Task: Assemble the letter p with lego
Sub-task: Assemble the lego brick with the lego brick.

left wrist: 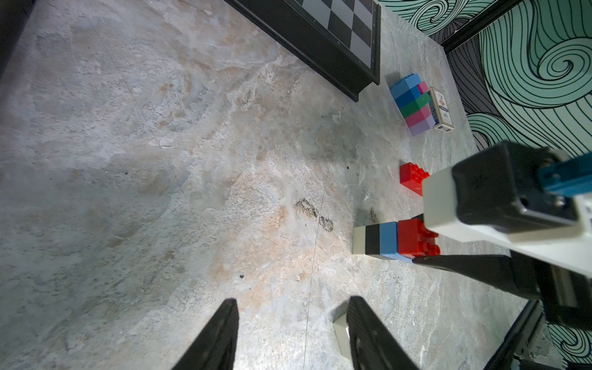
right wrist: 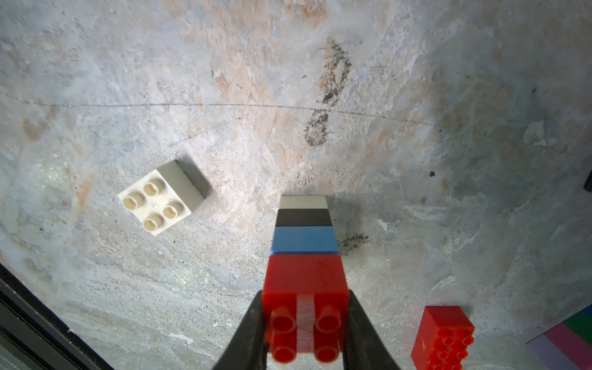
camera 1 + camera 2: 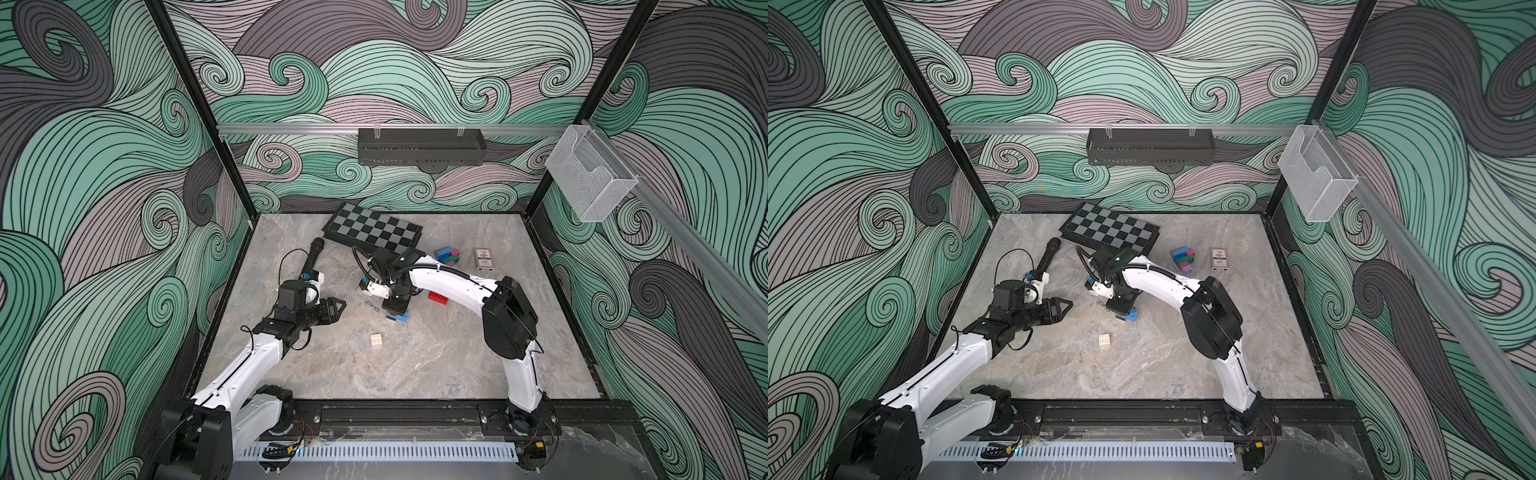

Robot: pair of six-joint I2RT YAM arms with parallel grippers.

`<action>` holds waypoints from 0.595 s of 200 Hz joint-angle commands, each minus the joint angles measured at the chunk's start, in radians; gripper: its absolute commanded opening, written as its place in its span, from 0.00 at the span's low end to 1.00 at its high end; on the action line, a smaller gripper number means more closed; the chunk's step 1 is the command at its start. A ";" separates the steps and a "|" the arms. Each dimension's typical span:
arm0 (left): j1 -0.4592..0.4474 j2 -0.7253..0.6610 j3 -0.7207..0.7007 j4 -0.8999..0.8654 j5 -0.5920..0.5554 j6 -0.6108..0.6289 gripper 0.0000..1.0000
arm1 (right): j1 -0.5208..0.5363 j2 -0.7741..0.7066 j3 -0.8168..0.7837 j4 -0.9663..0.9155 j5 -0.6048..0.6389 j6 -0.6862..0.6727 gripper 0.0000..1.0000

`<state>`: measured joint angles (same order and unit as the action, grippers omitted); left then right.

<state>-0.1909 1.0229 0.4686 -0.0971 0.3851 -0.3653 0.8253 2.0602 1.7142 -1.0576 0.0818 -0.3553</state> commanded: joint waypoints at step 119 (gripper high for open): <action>0.007 -0.009 0.010 -0.016 -0.004 0.019 0.56 | 0.022 0.095 -0.070 0.005 0.030 -0.016 0.17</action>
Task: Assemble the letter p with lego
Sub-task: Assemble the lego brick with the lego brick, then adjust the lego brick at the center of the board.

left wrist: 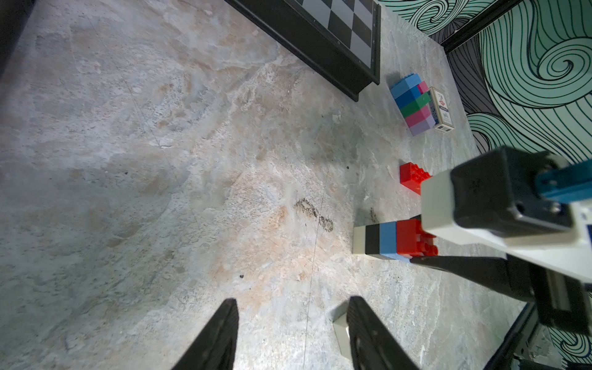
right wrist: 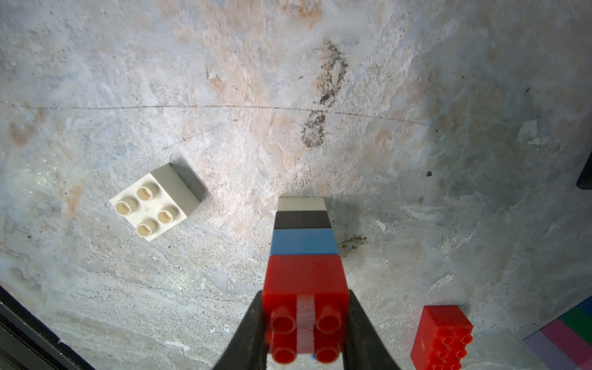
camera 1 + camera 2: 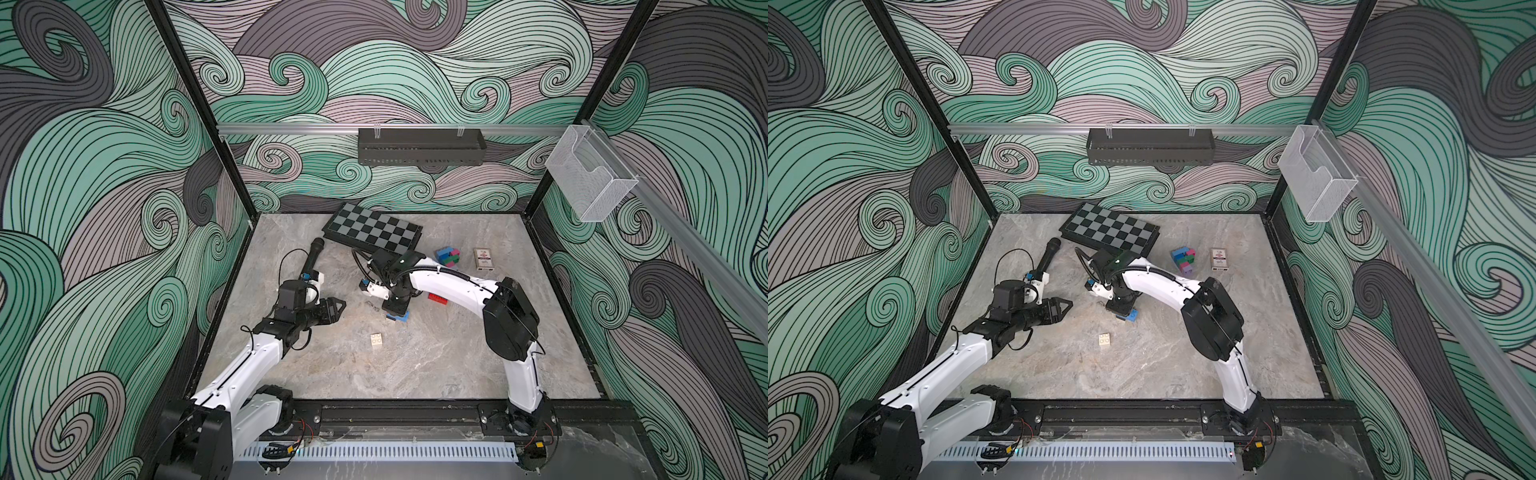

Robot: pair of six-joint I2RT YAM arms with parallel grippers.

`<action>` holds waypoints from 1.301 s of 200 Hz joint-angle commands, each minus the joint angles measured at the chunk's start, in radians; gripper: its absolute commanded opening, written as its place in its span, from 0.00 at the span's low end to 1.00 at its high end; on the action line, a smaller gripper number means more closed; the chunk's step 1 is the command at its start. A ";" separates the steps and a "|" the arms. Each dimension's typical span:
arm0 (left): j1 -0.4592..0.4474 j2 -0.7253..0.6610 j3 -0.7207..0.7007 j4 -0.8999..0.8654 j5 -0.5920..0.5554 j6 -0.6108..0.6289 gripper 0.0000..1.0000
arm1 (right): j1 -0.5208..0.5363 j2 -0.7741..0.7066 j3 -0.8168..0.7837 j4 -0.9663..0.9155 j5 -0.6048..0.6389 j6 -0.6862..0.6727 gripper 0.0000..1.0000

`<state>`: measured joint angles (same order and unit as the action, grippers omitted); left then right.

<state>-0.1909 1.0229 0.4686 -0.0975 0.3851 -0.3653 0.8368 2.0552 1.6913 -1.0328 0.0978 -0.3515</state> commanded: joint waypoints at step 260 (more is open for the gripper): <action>0.007 -0.022 0.005 -0.019 -0.020 0.023 0.56 | -0.007 -0.195 -0.316 0.276 0.251 0.180 0.77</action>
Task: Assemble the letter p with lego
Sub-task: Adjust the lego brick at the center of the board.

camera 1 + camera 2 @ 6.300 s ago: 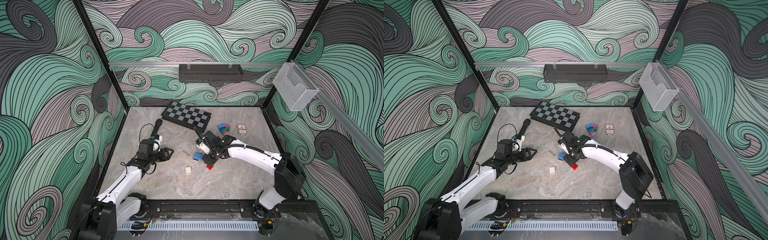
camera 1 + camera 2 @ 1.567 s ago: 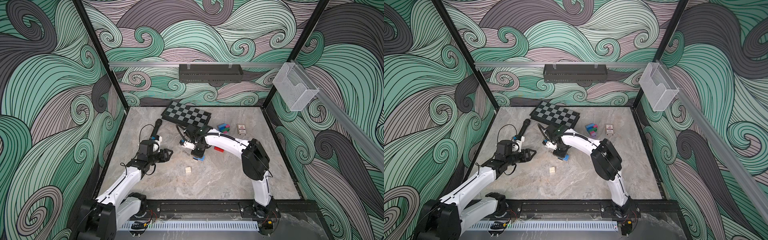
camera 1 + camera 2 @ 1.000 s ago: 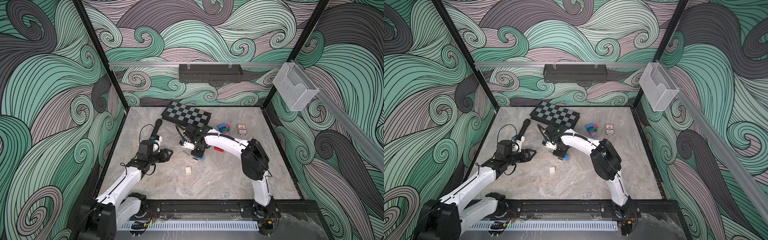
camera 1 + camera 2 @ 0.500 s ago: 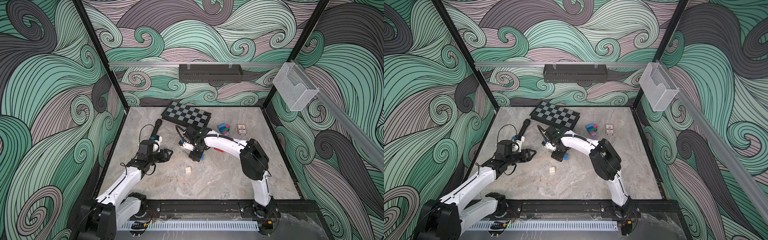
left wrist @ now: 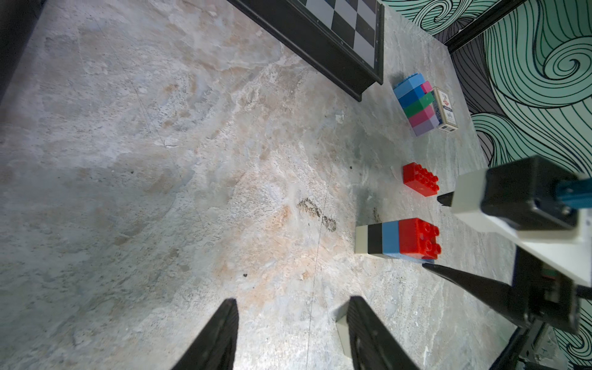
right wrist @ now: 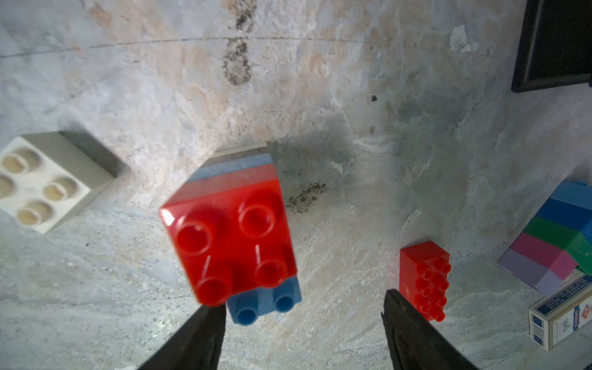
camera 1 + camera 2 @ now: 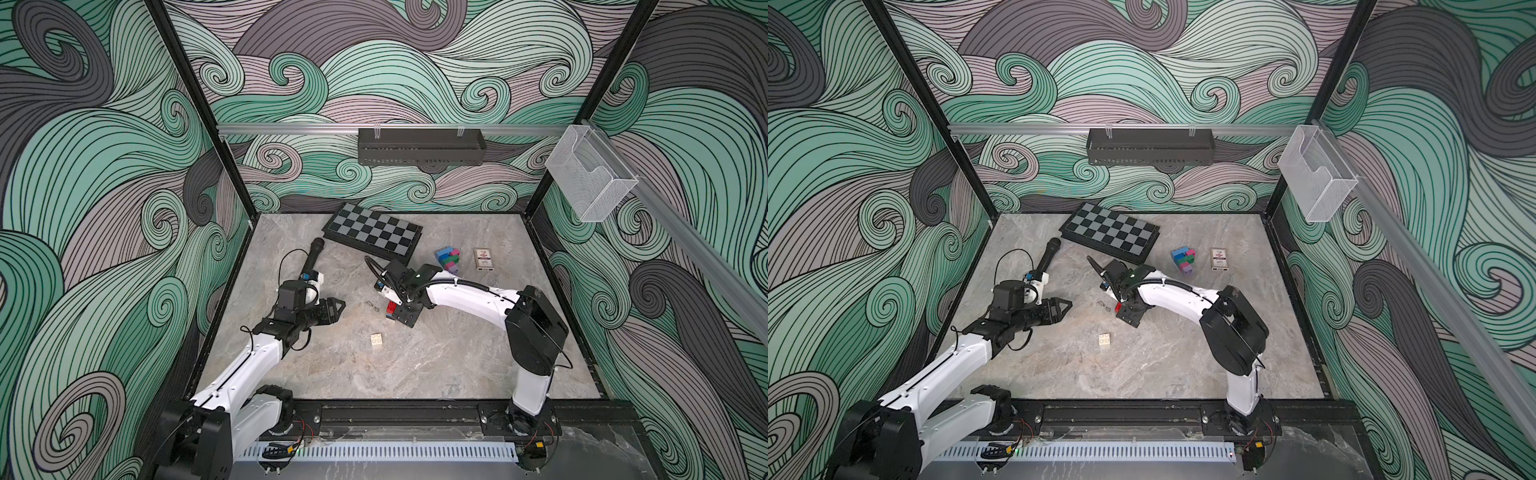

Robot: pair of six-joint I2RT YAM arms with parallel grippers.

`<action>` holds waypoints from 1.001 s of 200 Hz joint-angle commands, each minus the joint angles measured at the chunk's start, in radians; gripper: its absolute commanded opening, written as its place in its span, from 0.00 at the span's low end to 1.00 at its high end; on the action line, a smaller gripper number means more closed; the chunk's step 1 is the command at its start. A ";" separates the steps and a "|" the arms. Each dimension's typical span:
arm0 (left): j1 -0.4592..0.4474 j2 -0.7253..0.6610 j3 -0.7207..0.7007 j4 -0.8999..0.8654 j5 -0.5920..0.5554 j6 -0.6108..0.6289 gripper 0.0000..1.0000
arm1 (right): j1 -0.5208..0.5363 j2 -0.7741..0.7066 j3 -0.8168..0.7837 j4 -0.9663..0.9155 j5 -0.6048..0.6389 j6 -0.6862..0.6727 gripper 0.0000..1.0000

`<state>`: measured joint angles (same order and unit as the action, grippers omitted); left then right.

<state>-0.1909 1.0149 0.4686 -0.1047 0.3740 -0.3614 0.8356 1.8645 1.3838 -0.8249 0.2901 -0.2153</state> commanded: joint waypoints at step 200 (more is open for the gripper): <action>0.007 -0.056 0.033 -0.157 -0.244 -0.066 0.55 | 0.287 -0.087 0.033 -0.165 -0.143 0.895 0.69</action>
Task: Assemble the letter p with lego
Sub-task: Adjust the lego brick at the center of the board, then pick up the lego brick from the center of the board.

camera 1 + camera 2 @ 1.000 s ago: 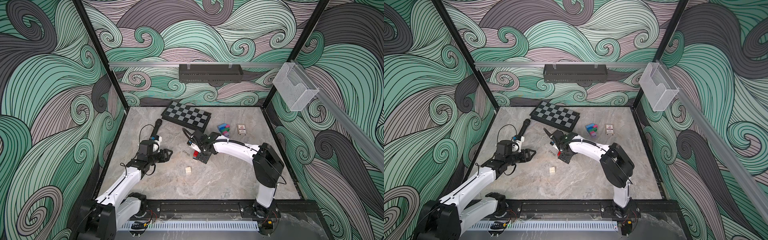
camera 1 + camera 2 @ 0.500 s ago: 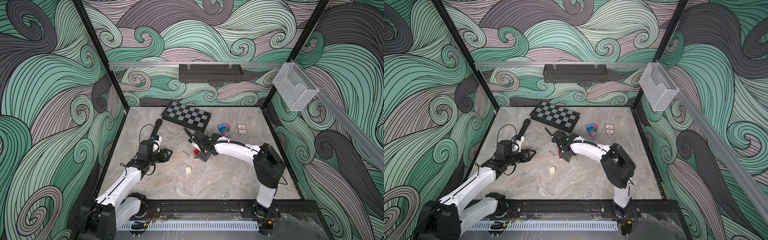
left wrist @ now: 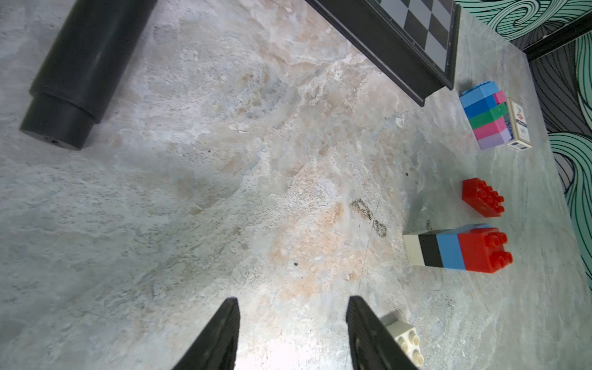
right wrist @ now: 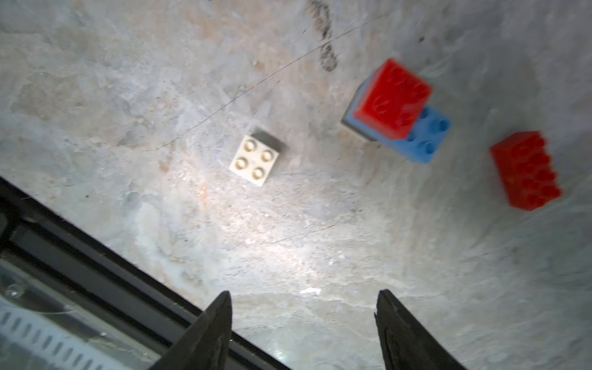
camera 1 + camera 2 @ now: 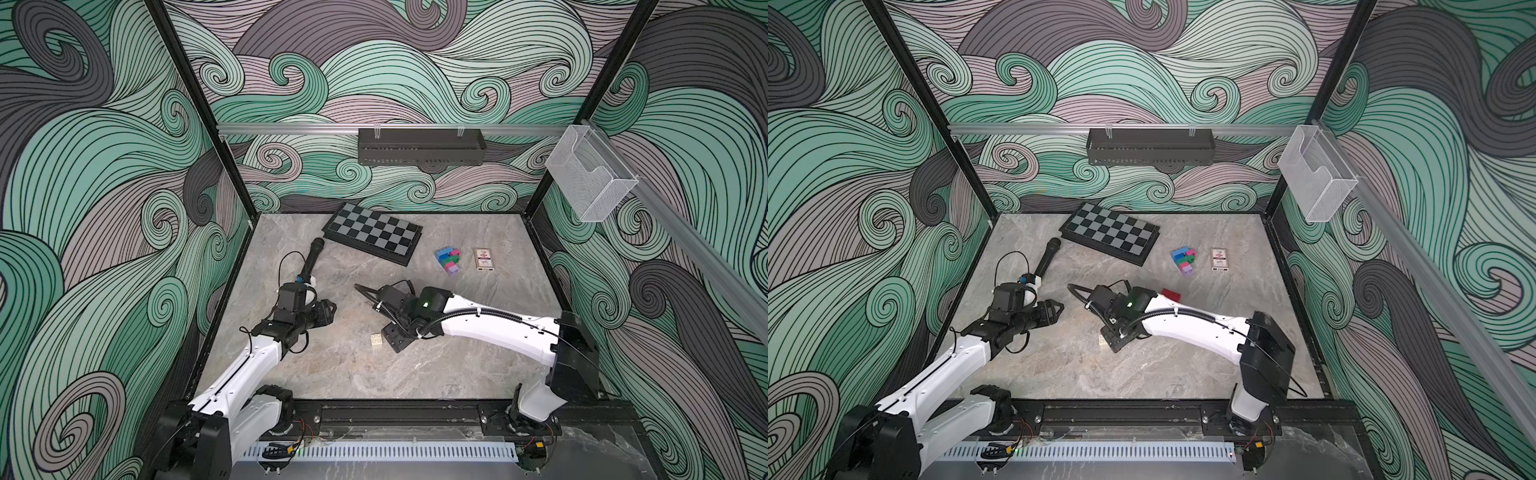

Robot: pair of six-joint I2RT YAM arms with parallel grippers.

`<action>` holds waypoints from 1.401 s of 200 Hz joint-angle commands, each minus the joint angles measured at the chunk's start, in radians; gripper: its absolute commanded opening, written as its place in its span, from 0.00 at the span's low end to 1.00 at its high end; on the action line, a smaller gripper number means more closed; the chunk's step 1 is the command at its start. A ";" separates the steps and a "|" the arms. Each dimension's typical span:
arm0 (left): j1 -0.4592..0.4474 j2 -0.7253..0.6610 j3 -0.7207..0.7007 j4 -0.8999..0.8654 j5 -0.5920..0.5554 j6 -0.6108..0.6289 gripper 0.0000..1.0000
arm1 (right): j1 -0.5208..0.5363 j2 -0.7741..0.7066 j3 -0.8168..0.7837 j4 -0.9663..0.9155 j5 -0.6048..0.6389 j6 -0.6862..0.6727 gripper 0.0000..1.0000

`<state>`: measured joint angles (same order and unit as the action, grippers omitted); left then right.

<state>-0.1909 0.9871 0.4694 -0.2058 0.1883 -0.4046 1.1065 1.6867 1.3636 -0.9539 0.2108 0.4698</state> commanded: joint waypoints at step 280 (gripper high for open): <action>0.007 -0.048 0.052 -0.107 -0.087 -0.020 0.56 | -0.008 0.476 0.313 -0.047 0.027 0.249 0.45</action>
<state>-0.1909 0.9424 0.4767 -0.2943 0.0933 -0.4305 1.1042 2.1460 1.6569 -0.9806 0.2268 0.7052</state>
